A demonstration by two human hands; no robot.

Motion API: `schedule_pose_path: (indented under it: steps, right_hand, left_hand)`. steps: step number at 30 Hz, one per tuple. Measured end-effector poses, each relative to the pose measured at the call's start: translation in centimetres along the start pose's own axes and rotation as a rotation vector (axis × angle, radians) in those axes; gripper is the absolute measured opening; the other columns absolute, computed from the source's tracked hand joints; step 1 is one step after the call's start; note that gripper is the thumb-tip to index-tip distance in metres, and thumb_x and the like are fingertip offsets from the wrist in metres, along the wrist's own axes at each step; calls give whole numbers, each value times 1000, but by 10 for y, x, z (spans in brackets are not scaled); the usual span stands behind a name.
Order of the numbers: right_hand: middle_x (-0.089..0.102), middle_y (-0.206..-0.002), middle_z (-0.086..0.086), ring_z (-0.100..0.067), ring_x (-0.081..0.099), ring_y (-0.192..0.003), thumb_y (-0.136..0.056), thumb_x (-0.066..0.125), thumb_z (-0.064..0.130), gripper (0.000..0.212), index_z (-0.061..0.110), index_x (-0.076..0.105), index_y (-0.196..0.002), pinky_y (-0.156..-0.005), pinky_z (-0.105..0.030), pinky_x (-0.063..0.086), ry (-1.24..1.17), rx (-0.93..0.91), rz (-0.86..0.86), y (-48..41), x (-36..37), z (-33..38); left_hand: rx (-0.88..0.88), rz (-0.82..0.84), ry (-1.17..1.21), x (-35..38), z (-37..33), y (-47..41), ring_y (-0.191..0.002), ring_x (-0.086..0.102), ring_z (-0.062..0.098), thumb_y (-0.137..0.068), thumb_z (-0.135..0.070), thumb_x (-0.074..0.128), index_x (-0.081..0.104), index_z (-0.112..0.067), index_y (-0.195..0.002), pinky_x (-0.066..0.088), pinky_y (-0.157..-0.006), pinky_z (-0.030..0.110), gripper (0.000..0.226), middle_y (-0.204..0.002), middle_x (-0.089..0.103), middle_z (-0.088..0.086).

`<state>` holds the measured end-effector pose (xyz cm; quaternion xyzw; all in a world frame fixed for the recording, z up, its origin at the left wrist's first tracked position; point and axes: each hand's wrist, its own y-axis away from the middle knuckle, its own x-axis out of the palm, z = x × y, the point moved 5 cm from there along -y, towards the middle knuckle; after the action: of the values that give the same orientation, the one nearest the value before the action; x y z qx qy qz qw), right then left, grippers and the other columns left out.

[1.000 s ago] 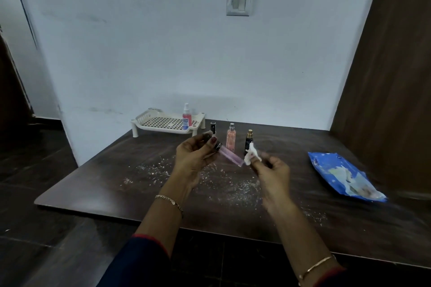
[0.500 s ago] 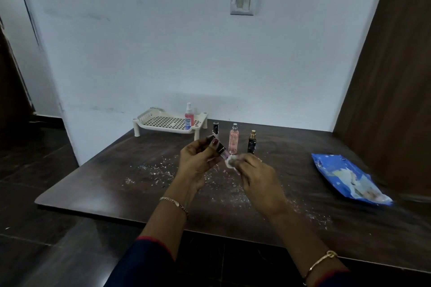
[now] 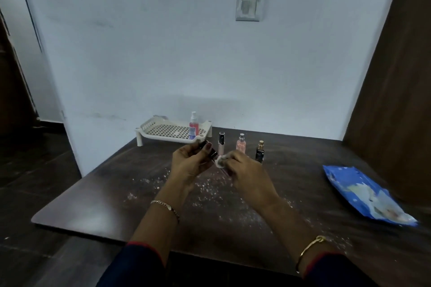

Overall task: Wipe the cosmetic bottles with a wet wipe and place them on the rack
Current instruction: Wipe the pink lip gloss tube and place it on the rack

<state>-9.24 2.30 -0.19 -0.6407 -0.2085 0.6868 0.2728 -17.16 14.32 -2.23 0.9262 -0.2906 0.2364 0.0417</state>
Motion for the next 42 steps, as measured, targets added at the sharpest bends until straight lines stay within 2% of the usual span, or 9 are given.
schedule_pose_path:
  steps: [7, 12, 16, 18, 21, 25, 30, 33, 42]
  right_hand:
    - [60, -112, 0, -17, 64, -90, -87, 59, 7, 27, 18, 63, -113, -78, -32, 56, 70, 3, 143, -34, 52, -20]
    - [61, -108, -1, -14, 60, -92, -91, 53, 10, 19, 14, 64, -105, -82, -32, 52, -119, 140, 137, -53, 91, -41]
    - [62, -104, -2, -16, 61, -89, -87, 57, 14, 17, 14, 66, -102, -77, -35, 54, -193, 93, 126, -72, 117, -39]
    - [61, -109, 0, -14, 60, -94, -86, 59, 17, 21, 15, 65, -106, -82, -31, 53, -203, 67, 142, -78, 125, -38]
    - [62, -111, 0, -13, 61, -98, -85, 58, 18, 22, 15, 66, -106, -83, -31, 53, -203, 50, 130, -85, 134, -37]
    - [64, -108, 1, -11, 62, -96, -83, 40, 35, 39, 16, 68, -103, -83, -28, 53, -243, 84, 128, -84, 140, -36]
    - [62, -111, 5, -6, 60, -98, -86, 60, 12, 22, 18, 67, -106, -86, -19, 50, -247, 110, 119, -84, 147, -39]
    - [62, -112, 7, -3, 59, -97, -87, 62, 10, 23, 17, 66, -108, -83, -9, 44, -250, 118, 123, -84, 148, -38]
    - [63, -107, 4, -8, 60, -94, -86, 62, 10, 20, 15, 66, -105, -82, -22, 52, -253, 122, 82, -80, 140, -41]
  left_hand:
    - [181, -147, -113, -33, -62, -78, -66, 69, 14, -83, -3, 67, 62, 3, -103, 59, -63, 26, 22, -80, 69, 10]
    - [353, -315, -545, -62, -87, -154, -79, 71, 23, -72, -22, 81, 68, -17, -84, 58, -78, 42, 19, -83, 72, 9]
    - [408, -344, -825, -67, -76, -191, -78, 68, 16, -71, -28, 81, 67, -16, -88, 56, -81, 35, 25, -86, 73, 3]
    - [410, -336, -832, -69, -67, -202, -81, 68, 16, -70, -28, 82, 68, -13, -92, 56, -81, 35, 30, -87, 73, 2]
    - [422, -315, -867, -70, -55, -215, -85, 66, 13, -71, -27, 81, 68, -10, -96, 46, -78, 21, 33, -90, 72, 2]
    - [454, -282, -922, -69, -47, -223, -82, 66, 12, -72, -25, 80, 67, -10, -96, 44, -75, 20, 32, -90, 72, 2]
    - [439, -236, -976, -70, -38, -226, -78, 66, 10, -72, -27, 80, 68, -11, -97, 42, -64, 11, 32, -90, 73, 3]
    - [440, -230, -1016, -67, -37, -225, -82, 66, 10, -72, -31, 80, 68, -11, -99, 43, -69, 16, 36, -91, 73, 1]
    - [383, -246, -1084, -67, -42, -221, -85, 66, 17, -71, -37, 80, 63, -12, -100, 49, -76, 26, 42, -94, 73, 7]
